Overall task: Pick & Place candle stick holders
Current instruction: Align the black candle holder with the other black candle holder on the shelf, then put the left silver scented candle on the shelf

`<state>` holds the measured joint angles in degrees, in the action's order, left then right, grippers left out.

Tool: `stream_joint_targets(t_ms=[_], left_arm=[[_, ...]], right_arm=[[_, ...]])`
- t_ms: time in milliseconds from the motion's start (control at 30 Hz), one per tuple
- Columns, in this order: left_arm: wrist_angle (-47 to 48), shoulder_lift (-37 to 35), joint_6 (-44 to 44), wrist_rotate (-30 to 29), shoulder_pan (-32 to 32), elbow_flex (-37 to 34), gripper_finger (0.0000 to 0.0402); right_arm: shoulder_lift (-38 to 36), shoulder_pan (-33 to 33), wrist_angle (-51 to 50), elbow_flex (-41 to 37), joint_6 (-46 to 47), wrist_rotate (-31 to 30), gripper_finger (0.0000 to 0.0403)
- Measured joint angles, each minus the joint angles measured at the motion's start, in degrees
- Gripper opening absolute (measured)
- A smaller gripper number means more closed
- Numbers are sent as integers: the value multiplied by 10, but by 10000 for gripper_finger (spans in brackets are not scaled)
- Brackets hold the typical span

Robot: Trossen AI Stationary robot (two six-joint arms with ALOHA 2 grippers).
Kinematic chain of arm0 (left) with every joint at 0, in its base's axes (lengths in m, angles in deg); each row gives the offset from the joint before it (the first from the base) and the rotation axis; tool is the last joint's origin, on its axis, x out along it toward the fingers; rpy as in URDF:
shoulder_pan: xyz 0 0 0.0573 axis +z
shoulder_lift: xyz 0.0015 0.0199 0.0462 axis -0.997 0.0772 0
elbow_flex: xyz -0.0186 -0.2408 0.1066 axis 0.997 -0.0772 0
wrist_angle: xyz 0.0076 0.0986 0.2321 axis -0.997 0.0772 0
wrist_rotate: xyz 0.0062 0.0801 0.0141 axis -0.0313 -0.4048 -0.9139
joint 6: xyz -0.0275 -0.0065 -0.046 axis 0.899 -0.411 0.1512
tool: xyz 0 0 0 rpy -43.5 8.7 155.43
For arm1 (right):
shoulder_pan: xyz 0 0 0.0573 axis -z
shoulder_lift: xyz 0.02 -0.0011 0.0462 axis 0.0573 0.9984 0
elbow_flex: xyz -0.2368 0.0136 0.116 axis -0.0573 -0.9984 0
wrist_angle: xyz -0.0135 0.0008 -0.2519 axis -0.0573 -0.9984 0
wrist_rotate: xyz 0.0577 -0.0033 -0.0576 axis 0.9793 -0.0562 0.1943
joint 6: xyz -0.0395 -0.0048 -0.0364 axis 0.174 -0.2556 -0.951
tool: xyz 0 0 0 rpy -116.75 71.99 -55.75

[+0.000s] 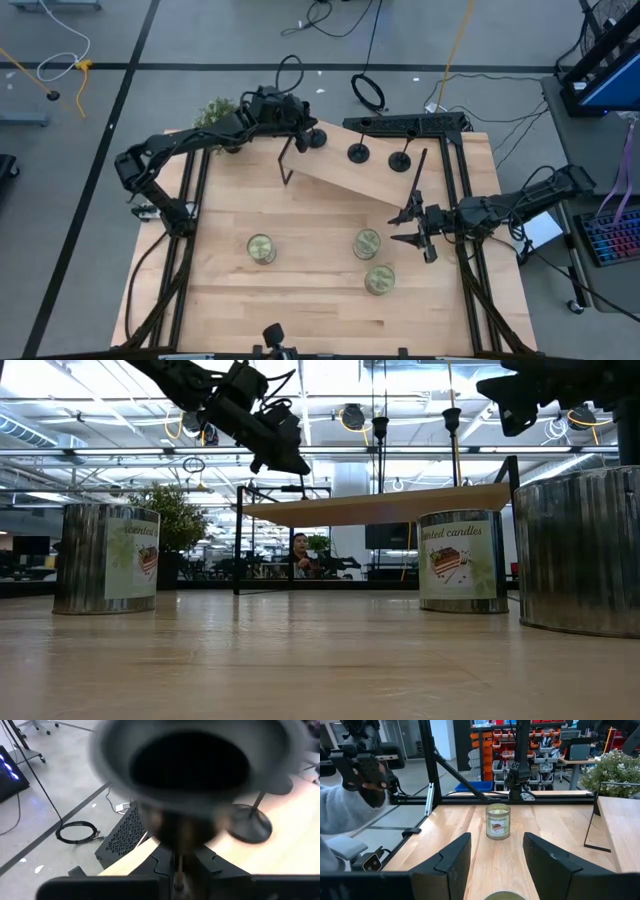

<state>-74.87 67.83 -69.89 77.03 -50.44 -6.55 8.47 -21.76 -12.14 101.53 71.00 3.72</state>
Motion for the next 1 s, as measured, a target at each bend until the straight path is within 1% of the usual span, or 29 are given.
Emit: stream_joint_targets(t_ms=[133, 300, 500, 733, 933, 1000], left_arm=[[-7, 0, 2, -2, 0, 0, 72], [-6, 0, 6, -30, 0, 0, 109], [3, -6, 4, -30, 0, 0, 143], [31, -14, -17, -30, -8, -1, 162], [64, -15, -19, -30, -17, -1, 166], [92, -23, -19, -31, -20, -1, 166]], right_arm=[[6, 0, 0, 0, 0, 0, 173], [15, 0, 1, 0, 0, 0, 173], [19, 0, 1, 0, 0, 0, 173], [19, 0, 1, 0, 0, 0, 173], [19, 0, 1, 0, 0, 0, 173], [19, 0, 1, 0, 0, 0, 173]])
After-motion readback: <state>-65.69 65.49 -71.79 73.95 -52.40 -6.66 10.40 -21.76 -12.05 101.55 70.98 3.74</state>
